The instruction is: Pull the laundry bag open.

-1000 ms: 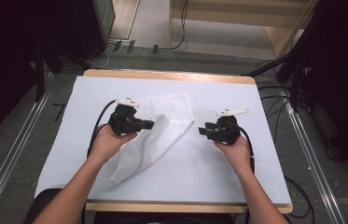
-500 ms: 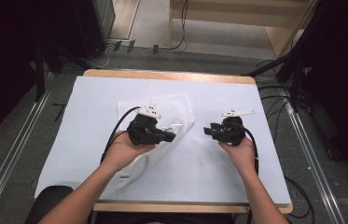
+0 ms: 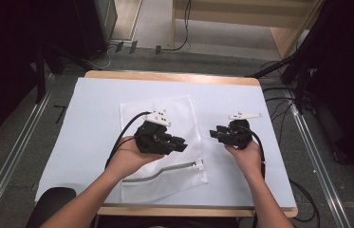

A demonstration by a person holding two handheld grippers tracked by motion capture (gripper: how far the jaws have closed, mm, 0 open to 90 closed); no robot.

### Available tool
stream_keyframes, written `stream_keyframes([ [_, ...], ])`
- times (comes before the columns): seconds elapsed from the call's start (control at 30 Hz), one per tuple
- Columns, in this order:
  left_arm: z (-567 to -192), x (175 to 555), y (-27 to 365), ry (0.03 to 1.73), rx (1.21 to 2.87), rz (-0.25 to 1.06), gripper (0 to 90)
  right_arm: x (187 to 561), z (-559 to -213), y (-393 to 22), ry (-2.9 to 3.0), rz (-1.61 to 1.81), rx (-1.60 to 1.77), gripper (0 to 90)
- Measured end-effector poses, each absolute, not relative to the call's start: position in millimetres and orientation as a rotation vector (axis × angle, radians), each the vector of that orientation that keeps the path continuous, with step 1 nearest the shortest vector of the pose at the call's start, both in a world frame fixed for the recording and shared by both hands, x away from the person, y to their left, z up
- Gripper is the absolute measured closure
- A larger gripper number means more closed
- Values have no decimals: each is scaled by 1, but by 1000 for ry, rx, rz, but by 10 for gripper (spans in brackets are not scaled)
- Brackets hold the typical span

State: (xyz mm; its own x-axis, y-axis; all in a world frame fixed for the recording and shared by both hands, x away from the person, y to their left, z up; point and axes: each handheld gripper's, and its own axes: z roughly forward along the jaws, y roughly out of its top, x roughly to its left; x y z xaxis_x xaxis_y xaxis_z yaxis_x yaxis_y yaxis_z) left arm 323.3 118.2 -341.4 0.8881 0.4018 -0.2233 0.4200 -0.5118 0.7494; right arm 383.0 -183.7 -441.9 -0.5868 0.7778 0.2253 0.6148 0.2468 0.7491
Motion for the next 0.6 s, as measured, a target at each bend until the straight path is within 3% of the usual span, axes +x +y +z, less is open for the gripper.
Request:
stream_keyframes([
  [0.6, -367, 360, 180, 826, 2130, 60, 642, 393, -441, -167, 2359, 1244, 1279, 593],
])
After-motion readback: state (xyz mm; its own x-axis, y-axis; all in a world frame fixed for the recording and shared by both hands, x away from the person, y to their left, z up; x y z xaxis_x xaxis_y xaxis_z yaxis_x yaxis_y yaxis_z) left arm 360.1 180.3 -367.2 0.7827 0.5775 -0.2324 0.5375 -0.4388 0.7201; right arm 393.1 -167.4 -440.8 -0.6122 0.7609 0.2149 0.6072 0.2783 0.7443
